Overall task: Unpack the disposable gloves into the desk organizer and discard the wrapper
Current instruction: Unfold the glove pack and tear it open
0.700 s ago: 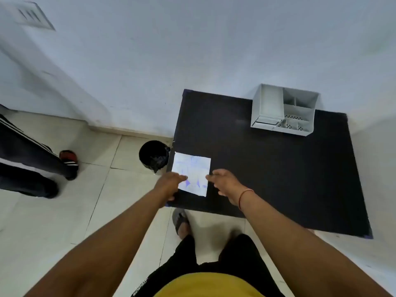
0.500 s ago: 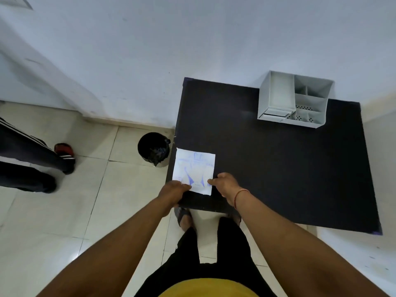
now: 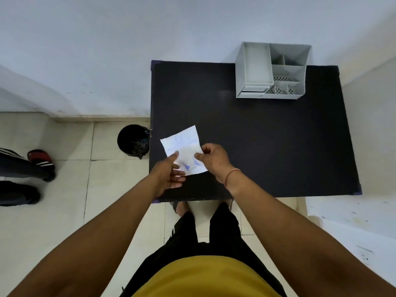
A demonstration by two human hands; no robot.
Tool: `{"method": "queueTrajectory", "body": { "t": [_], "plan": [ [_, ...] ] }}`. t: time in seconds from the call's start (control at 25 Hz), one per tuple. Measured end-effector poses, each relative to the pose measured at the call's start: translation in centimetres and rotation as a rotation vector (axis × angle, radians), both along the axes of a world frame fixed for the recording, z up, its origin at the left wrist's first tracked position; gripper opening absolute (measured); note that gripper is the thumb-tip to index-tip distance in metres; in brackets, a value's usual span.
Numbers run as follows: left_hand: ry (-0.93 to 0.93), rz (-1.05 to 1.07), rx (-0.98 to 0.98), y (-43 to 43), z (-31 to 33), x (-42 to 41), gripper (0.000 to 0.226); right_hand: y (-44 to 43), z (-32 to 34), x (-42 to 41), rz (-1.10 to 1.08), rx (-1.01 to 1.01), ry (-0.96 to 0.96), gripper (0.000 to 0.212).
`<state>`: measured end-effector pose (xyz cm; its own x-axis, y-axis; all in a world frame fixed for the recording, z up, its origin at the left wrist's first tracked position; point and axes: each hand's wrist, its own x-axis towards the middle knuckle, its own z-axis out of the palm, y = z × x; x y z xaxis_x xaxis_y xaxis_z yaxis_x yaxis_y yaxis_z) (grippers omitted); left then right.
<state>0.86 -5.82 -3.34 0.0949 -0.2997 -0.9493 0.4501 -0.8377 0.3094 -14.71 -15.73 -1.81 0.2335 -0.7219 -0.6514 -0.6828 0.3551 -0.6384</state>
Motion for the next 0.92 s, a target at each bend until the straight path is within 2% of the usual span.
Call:
{"method": "queueTrajectory", "body": {
  "t": [0.08, 0.12, 0.2, 0.24, 0.28, 0.4, 0.48, 0.68, 0.8, 0.92],
  "plan": [
    [0.286, 0.192, -0.112, -2.4, 2.1, -0.4, 0.100, -1.0, 3.9, -1.8, 0.240, -0.368, 0.036, 0.005],
    [0.369, 0.248, -0.165, -3.6, 3.3, -0.8, 0.101, -1.4, 5.5, -3.0, 0.353, -0.531, 0.061, 0.007],
    [0.406, 0.257, -0.239, -6.0, 5.5, -2.3, 0.076, -1.7, 8.2, -5.7, 0.541, -0.747, 0.123, 0.017],
    [0.380, 0.231, -0.264, -7.1, 6.4, -3.1, 0.058, -1.7, 8.9, -7.0, 0.562, -0.757, 0.148, 0.022],
    [0.351, 0.200, -0.283, -8.0, 7.1, -3.9, 0.050, -1.6, 9.6, -8.2, 0.524, -0.703, 0.163, 0.027],
    [0.306, 0.072, -0.353, -10.2, 8.6, -6.7, 0.055, -1.7, 11.0, -11.2, 0.187, -0.456, 0.103, 0.036],
    [0.301, -0.006, -0.392, -11.1, 9.5, -8.3, 0.055, -2.3, 11.3, -12.8, 0.036, -0.411, 0.102, 0.037],
    [0.263, -0.097, -0.396, -12.8, 10.0, -12.1, 0.059, -4.2, 11.7, -16.6, -0.021, -0.281, 0.162, 0.028],
    [0.253, -0.127, -0.385, -13.9, 10.2, -14.6, 0.055, -5.7, 11.8, -19.3, -0.020, -0.164, 0.086, 0.014],
    [0.266, -0.198, -0.335, -14.9, 10.4, -16.8, 0.057, -7.1, 11.9, -22.1, 0.018, -0.106, 0.006, 0.009]
  ]
}}
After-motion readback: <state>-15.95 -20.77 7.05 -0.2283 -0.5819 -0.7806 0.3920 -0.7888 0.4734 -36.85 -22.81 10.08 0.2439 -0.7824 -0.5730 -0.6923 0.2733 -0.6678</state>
